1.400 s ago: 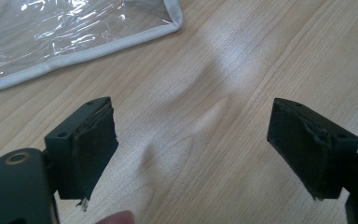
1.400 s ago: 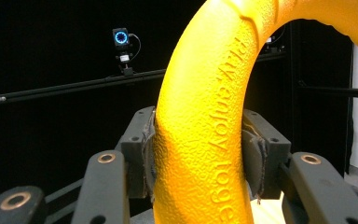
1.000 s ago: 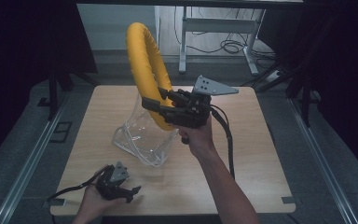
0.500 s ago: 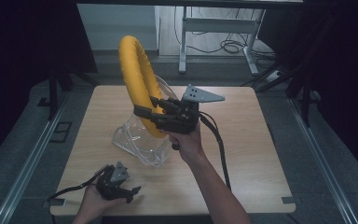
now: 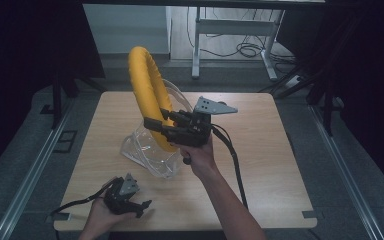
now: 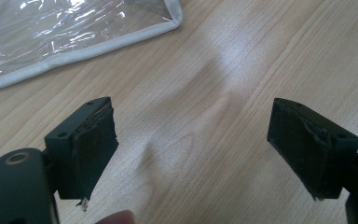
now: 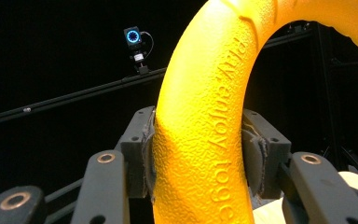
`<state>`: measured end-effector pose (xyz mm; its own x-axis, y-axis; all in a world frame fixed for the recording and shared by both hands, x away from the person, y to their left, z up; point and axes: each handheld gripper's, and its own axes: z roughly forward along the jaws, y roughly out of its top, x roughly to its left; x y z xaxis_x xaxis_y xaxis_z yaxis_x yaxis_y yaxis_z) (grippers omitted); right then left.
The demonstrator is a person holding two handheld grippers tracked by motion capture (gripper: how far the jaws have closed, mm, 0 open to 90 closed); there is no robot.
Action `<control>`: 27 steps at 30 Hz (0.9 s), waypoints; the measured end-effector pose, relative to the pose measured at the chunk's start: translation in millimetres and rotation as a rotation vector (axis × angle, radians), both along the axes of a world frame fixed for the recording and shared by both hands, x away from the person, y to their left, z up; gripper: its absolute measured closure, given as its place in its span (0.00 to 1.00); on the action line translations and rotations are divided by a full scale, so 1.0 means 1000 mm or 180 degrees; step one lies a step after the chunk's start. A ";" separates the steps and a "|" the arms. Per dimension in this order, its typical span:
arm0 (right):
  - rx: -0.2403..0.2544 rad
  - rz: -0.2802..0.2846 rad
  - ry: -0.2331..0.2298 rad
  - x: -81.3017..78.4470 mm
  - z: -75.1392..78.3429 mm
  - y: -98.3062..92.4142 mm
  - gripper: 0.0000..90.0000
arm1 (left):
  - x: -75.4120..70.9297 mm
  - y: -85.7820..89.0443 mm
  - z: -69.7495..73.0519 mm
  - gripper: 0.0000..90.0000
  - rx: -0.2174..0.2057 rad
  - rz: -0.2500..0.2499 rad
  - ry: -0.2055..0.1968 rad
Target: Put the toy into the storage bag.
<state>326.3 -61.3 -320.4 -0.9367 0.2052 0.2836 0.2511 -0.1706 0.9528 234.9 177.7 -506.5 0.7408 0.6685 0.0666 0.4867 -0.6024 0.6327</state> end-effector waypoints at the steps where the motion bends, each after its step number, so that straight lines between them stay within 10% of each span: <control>1: 0.0003 0.0001 0.0014 0.000 -0.001 0.000 0.57 | 0.000 0.000 0.000 0.17 -0.0004 0.0005 -0.0002; 27: -0.0042 -0.0090 0.0206 0.008 -0.031 0.002 0.57 | -0.001 0.001 0.001 0.17 0.0003 0.0016 -0.0021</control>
